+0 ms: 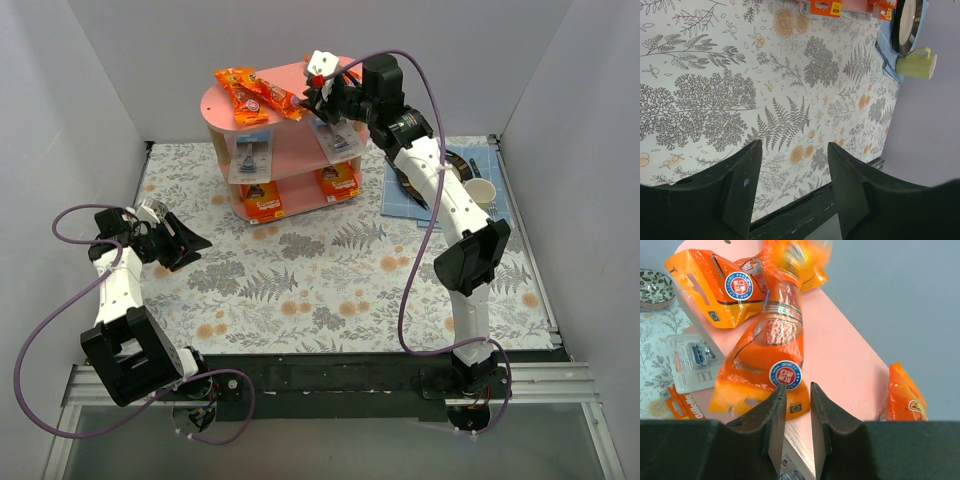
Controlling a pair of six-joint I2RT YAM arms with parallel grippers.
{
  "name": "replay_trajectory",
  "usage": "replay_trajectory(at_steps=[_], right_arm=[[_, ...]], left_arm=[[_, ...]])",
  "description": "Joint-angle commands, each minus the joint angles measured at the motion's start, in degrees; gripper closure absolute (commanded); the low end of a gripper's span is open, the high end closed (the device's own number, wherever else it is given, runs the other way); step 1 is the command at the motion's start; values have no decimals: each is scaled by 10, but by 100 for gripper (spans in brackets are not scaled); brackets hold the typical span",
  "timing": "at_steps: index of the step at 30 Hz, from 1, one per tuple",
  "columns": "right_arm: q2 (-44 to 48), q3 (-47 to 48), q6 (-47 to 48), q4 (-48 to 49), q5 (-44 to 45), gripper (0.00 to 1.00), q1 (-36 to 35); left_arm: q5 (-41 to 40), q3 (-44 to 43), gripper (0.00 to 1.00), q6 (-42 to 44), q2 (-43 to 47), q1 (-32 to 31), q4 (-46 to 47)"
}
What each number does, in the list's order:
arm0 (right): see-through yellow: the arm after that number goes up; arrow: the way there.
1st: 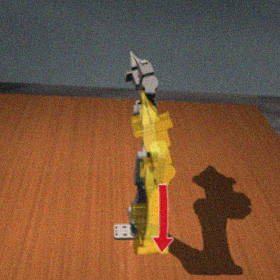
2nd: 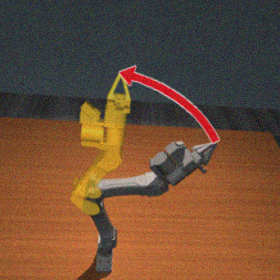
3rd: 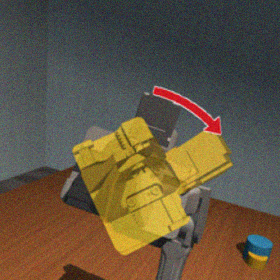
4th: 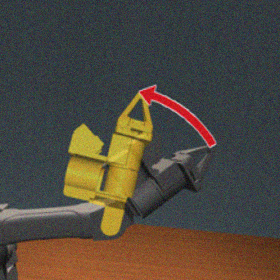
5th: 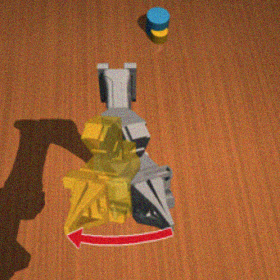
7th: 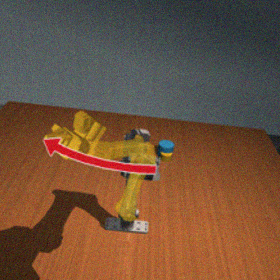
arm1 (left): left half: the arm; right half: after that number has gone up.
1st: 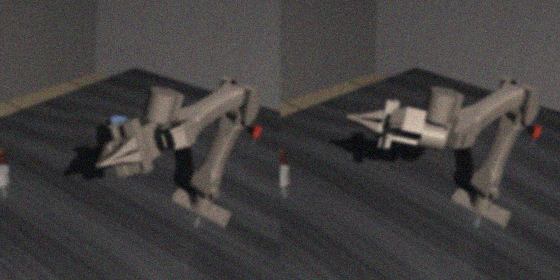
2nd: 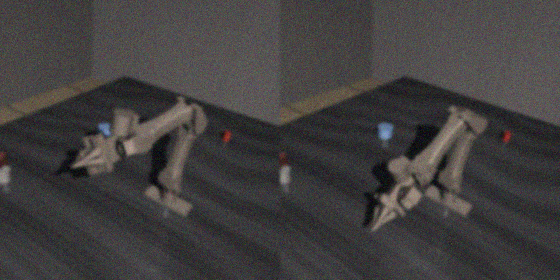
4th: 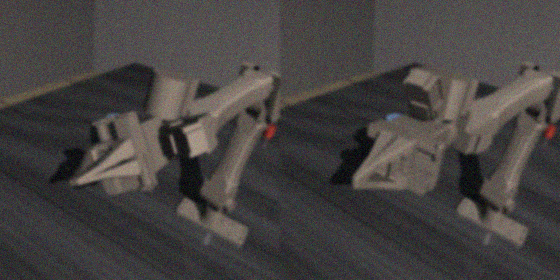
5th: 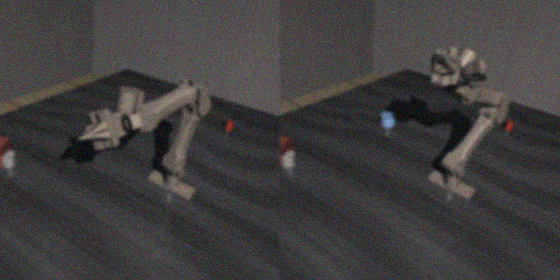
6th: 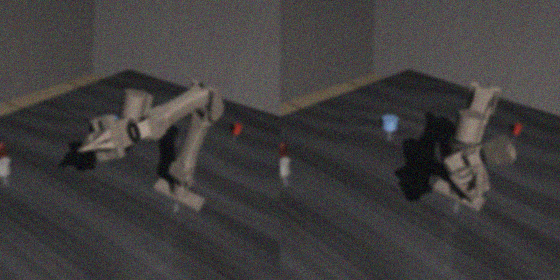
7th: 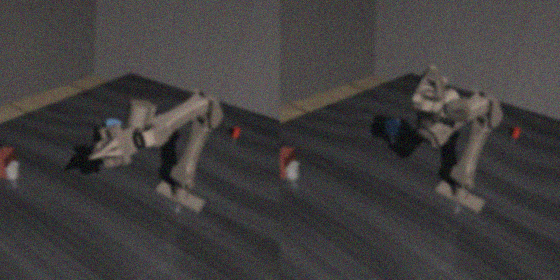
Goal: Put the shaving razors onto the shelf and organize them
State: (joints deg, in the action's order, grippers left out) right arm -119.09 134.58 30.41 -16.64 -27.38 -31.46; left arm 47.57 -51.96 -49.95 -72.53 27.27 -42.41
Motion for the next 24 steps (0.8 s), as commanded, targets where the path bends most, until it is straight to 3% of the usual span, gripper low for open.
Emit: replay_trajectory(at_steps=[1,12,18,24], right_arm=[[6,6,-4,41,12,67,3],[19,-22,-32,71,23,65,3],[82,-71,-94,192,36,60,4],[106,-73,-151,235,43,59,3]], left_arm=[[1,5,46,1,19,2,1],[1,-8,46,-1,5,2,2],[9,-16,46,1,7,2,3],[116,-95,44,7,8,1,51]])
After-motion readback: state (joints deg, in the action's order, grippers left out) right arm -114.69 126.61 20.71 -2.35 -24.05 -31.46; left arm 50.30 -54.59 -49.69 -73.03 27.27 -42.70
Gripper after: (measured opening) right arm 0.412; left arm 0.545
